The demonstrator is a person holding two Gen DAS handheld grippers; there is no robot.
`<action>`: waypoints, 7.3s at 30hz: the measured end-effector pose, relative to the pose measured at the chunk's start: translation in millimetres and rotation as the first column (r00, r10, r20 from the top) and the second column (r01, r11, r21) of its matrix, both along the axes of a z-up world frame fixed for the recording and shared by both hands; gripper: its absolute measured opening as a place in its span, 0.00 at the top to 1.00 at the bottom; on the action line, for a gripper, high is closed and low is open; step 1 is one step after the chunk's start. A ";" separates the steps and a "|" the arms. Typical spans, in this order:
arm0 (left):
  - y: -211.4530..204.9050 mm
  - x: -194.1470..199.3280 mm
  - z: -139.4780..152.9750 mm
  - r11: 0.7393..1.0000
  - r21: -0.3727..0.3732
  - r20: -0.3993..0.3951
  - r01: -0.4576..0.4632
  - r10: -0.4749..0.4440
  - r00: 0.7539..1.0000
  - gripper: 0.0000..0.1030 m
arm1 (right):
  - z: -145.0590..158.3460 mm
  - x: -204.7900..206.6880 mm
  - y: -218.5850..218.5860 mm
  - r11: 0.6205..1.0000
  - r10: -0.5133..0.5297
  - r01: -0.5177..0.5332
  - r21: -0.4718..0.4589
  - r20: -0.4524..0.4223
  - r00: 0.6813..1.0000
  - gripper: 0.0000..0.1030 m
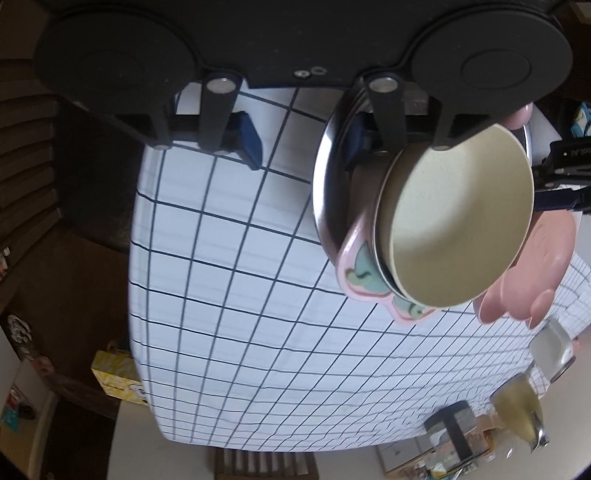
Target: Organize plates and bowls
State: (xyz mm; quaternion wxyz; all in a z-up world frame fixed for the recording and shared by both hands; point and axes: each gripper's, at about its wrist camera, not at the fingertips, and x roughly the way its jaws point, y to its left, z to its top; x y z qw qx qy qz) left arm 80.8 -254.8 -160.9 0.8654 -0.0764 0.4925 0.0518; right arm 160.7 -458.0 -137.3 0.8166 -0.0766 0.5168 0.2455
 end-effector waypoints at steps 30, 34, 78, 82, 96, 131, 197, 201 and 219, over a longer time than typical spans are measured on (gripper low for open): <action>-3.0 19.1 -2.9 0.995 -0.059 -0.062 -0.079 0.075 0.995 0.85 | -0.3 13.3 3.6 0.998 0.027 -0.023 0.051 -0.076 0.997 0.87; -6.4 17.2 6.7 0.996 -0.049 -0.037 -0.069 0.067 0.997 0.85 | 8.5 10.9 2.4 0.999 0.024 -0.021 0.048 -0.056 0.998 0.88; 200.9 -17.8 54.2 0.998 0.053 0.115 -0.024 0.018 0.993 0.85 | 50.4 -27.5 210.1 0.992 0.019 -0.032 0.124 0.103 0.995 0.87; 207.9 -14.1 42.1 0.998 0.058 0.113 0.007 -0.013 0.993 0.85 | 37.1 -28.0 218.9 0.993 -0.013 0.001 0.117 0.098 0.995 0.87; 215.1 -7.6 15.9 0.997 0.039 0.101 0.067 -0.070 0.992 0.85 | 19.7 -33.9 226.4 0.996 -0.056 0.046 0.081 0.126 0.990 0.87; 213.4 -42.4 58.0 0.998 0.050 0.173 0.045 -0.053 0.983 0.54 | 63.0 -68.3 210.4 0.990 -0.095 0.067 0.128 0.228 0.969 0.47; 123.0 -179.3 160.1 0.991 0.008 0.414 -0.134 0.118 0.902 0.00 | 154.2 -169.5 147.8 0.952 -0.001 -0.143 0.272 0.468 0.884 0.00; 122.8 -182.6 161.6 0.991 0.016 0.417 -0.136 0.117 0.901 0.00 | 152.6 -172.2 148.1 0.951 -0.004 -0.141 0.276 0.465 0.885 0.00; 123.3 -186.0 155.2 0.988 0.003 0.384 -0.152 0.139 0.913 0.00 | 146.4 -171.9 150.2 0.950 0.000 -0.135 0.281 0.434 0.901 0.00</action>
